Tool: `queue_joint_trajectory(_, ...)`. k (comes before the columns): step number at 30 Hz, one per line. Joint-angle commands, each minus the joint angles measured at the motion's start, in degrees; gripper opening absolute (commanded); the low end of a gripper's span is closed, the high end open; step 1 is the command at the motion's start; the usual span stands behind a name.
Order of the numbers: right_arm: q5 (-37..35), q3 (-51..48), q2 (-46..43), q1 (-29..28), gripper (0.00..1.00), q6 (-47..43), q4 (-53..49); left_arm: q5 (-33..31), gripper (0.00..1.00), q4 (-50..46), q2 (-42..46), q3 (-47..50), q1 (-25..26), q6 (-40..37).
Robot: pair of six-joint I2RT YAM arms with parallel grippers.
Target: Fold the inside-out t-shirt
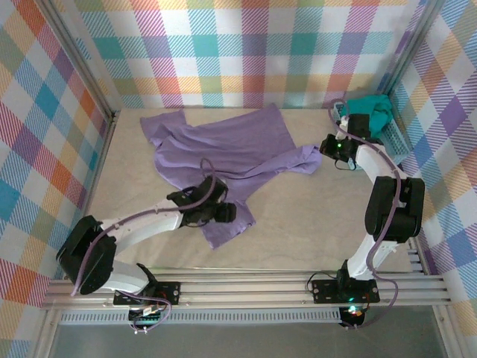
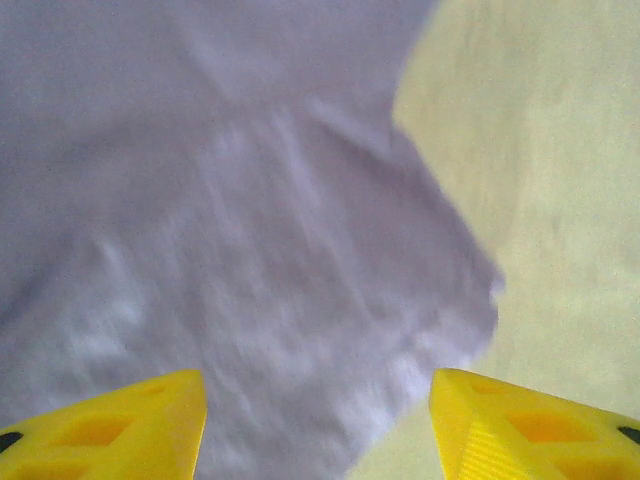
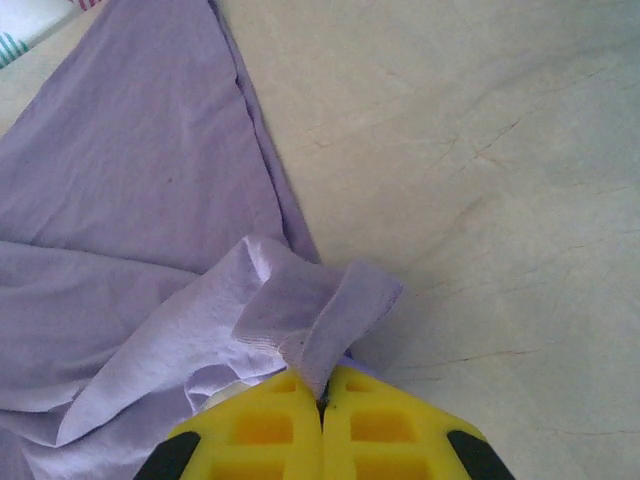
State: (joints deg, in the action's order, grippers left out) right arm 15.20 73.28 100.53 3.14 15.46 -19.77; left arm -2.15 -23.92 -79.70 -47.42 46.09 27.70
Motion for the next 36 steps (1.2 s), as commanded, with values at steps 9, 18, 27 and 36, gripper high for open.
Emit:
queue_joint_trajectory(9, 3.1, -1.2, -3.9, -0.8, 0.00, -0.6, 2.5, -1.8, 0.62, -12.5, -9.8, 0.1, 8.8, 5.6)
queue_joint_trajectory(18, 3.2, -1.7, -3.8, -0.7, 0.00, -0.9, 2.3, -3.4, 0.54, -14.0, -10.6, 1.8, 9.6, 5.5)
queue_joint_trajectory(27, 3.1, -1.5, -4.1, -0.8, 0.00, -0.9, 1.9, -3.2, 0.22, -12.8, -9.3, 5.5, 9.8, 5.5)
queue_joint_trajectory(36, 6.1, -4.9, -9.1, -0.8, 0.00, 1.5, 4.7, -17.2, 0.00, -15.2, 1.6, 1.0, 7.7, 2.9)
